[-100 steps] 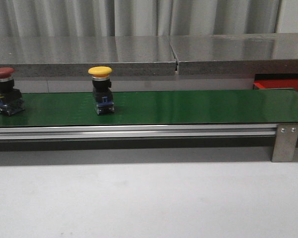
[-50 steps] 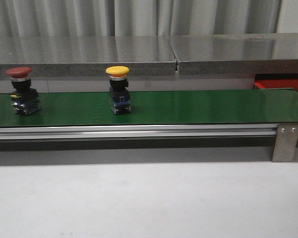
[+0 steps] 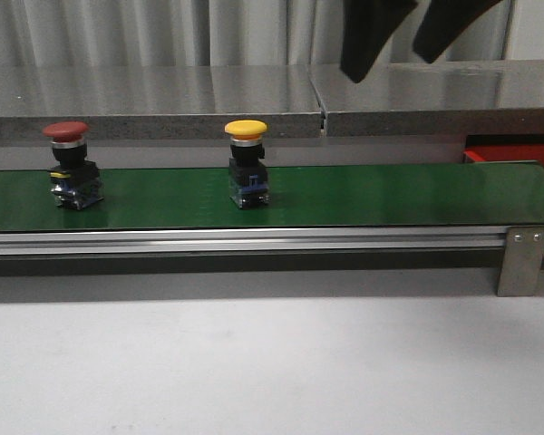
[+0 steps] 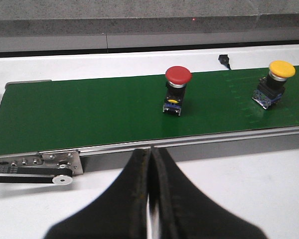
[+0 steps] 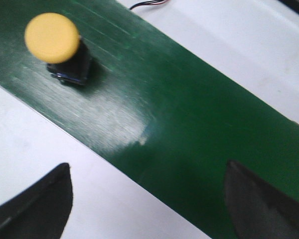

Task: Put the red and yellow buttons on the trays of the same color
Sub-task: 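Lower the right gripper onto the yellow button on the belt, grasp, then carry the yellow button into the yellow tray and open the right gripper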

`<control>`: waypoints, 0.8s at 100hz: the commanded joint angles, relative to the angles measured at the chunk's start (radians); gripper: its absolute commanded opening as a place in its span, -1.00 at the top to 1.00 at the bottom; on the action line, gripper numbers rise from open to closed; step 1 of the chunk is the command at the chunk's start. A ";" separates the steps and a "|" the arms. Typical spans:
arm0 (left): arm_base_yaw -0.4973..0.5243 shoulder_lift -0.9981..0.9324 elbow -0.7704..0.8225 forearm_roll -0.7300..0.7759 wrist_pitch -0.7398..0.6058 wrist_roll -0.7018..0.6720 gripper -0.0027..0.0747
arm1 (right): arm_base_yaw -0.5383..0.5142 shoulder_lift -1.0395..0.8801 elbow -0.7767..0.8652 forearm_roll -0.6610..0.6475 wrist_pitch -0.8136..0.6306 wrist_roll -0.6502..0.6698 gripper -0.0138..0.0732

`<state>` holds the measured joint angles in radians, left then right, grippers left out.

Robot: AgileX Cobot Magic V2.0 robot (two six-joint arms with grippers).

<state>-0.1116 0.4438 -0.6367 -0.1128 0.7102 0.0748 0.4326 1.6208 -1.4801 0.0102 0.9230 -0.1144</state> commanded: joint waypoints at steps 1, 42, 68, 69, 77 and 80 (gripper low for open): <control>-0.008 0.004 -0.029 -0.009 -0.067 0.002 0.98 | 0.011 0.036 -0.110 0.058 0.027 -0.071 -0.73; -0.008 0.004 -0.029 -0.009 -0.067 0.002 0.98 | 0.016 0.267 -0.290 0.207 0.040 -0.162 -0.73; -0.008 0.004 -0.029 -0.009 -0.067 0.002 0.98 | 0.016 0.305 -0.290 0.202 -0.031 -0.162 -0.24; -0.008 0.004 -0.029 -0.009 -0.067 0.002 0.98 | 0.014 0.305 -0.290 0.203 -0.031 -0.162 -0.21; -0.008 0.004 -0.029 -0.009 -0.067 0.002 0.98 | 0.015 0.305 -0.290 0.200 -0.031 -0.162 0.09; -0.008 0.004 -0.029 -0.009 -0.067 0.002 0.98 | 0.015 0.304 -0.290 0.200 -0.031 -0.162 0.12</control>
<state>-0.1116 0.4438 -0.6367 -0.1128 0.7102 0.0748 0.4491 1.9813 -1.7385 0.1967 0.9292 -0.2659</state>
